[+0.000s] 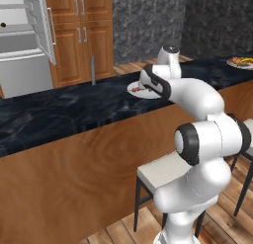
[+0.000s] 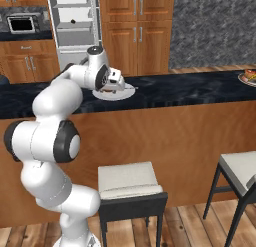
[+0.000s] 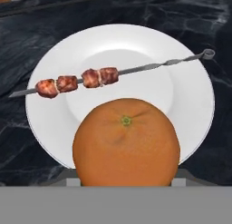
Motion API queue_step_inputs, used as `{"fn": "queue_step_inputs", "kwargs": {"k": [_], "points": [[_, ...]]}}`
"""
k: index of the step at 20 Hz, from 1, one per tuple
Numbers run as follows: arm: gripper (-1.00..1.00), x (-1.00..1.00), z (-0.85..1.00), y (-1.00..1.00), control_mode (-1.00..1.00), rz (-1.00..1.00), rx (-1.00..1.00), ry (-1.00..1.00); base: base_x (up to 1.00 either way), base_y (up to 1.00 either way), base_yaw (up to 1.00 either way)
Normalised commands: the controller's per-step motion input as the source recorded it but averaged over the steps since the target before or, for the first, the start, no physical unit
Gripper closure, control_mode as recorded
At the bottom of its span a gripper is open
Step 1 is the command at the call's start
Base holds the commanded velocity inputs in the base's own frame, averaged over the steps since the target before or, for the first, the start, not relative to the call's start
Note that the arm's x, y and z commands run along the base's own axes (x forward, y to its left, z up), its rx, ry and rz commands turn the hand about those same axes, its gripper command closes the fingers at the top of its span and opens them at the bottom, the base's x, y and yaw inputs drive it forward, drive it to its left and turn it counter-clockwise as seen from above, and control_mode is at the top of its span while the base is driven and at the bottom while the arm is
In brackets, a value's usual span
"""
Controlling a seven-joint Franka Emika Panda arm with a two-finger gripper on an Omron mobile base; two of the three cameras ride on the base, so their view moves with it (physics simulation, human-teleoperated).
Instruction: Pick up the banana and tangerine from the fridge and place one fruit on each plate on the dining counter.
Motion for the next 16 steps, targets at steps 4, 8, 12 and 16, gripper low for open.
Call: {"fn": "queue_step_inputs", "kwargs": {"k": [4,8,12,16], "points": [[1.0,0.04,-0.2,0.0,-1.0,0.0,0.0,0.04,0.0,0.0,0.0],[1.0,0.0,-0.34,0.0,-1.0,0.0,0.0,0.0,0.0,0.0,0.0],[1.0,0.0,-0.08,0.0,-1.0,0.0,0.0,0.0,0.0,0.0,0.0],[1.0,0.09,0.0,0.0,-1.0,0.0,0.0,0.0,0.0,0.0,0.0]]}}
